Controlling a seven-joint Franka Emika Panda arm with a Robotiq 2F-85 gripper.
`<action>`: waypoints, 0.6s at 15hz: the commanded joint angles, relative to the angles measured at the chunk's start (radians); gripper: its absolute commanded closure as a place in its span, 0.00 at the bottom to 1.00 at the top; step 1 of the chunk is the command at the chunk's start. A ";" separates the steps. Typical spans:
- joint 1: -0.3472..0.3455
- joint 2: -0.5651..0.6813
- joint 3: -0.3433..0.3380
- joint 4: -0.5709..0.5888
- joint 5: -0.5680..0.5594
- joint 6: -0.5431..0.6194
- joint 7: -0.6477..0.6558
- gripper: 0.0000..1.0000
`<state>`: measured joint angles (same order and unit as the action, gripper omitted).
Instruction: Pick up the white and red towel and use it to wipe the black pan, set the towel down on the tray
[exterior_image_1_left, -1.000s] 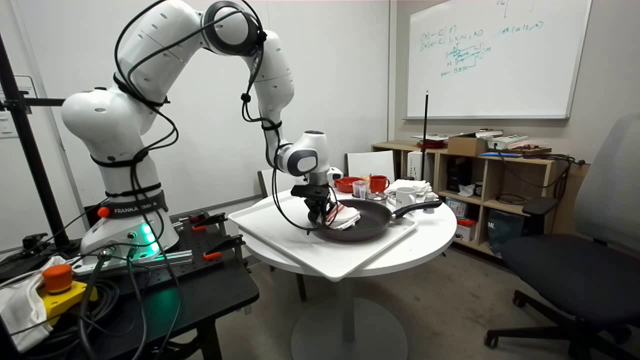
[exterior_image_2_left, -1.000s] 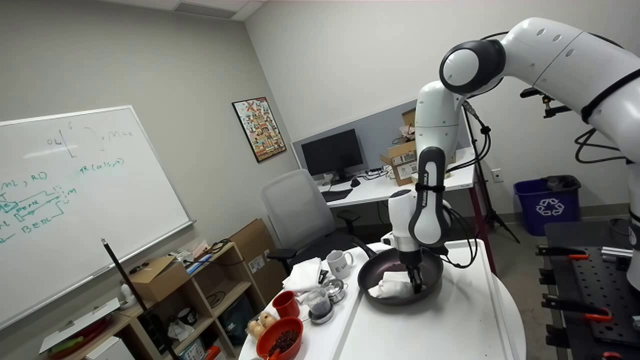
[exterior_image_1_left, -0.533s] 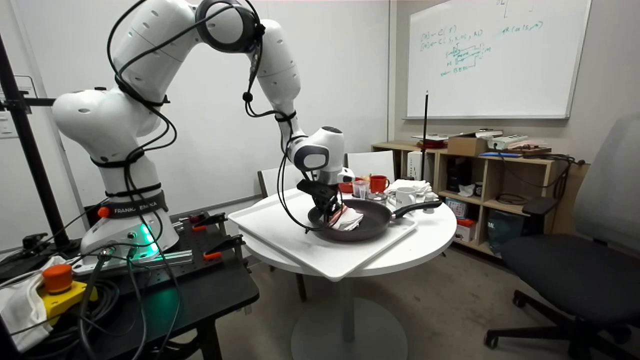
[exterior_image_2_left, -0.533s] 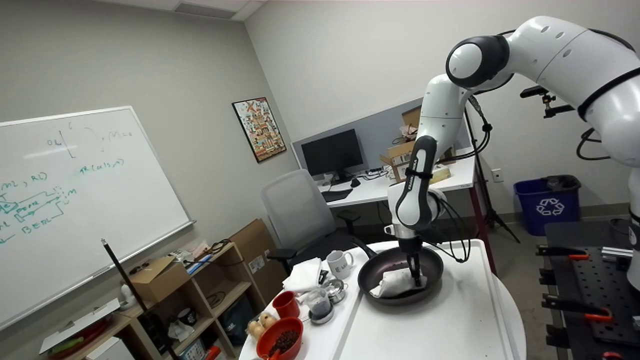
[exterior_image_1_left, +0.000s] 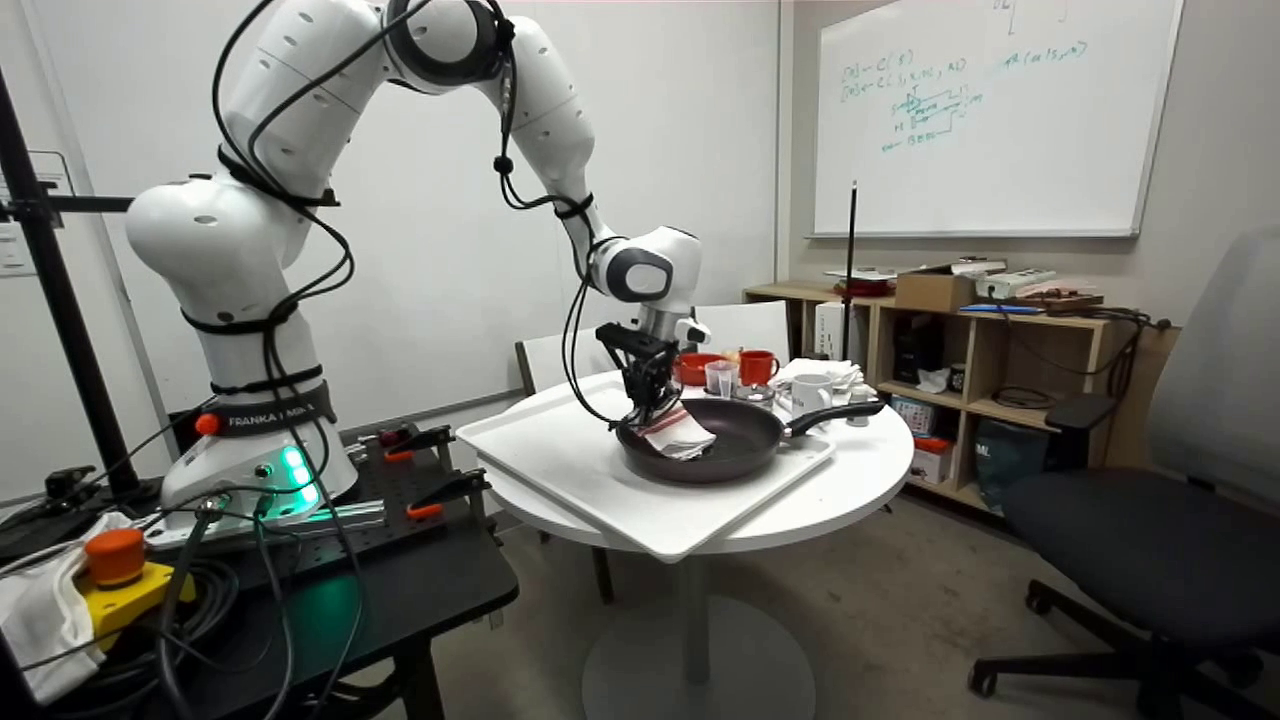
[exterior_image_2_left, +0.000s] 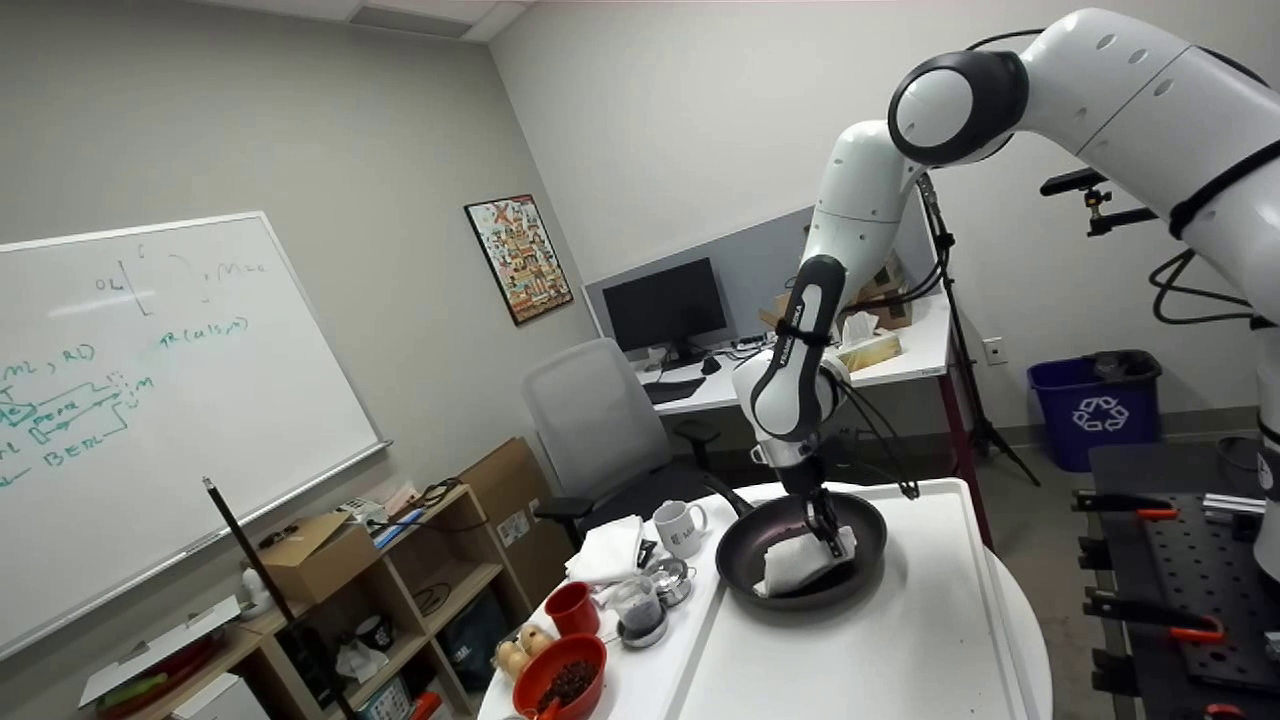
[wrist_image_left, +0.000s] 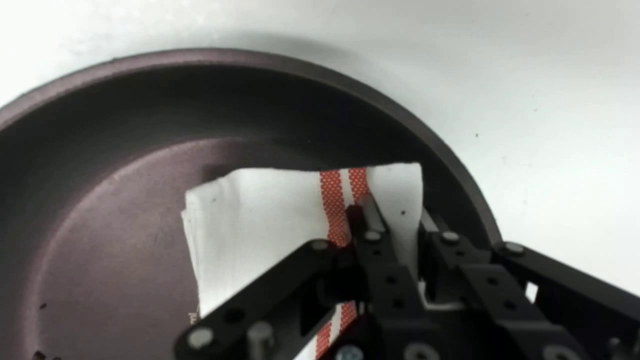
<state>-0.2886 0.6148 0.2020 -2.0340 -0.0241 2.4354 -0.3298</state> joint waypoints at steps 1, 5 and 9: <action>0.057 -0.071 -0.055 0.028 0.042 -0.171 -0.005 0.96; 0.062 -0.066 -0.100 0.102 0.074 -0.278 -0.012 0.96; 0.042 0.008 -0.137 0.223 0.117 -0.388 -0.025 0.96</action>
<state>-0.2475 0.5599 0.0961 -1.9160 0.0419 2.1405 -0.3331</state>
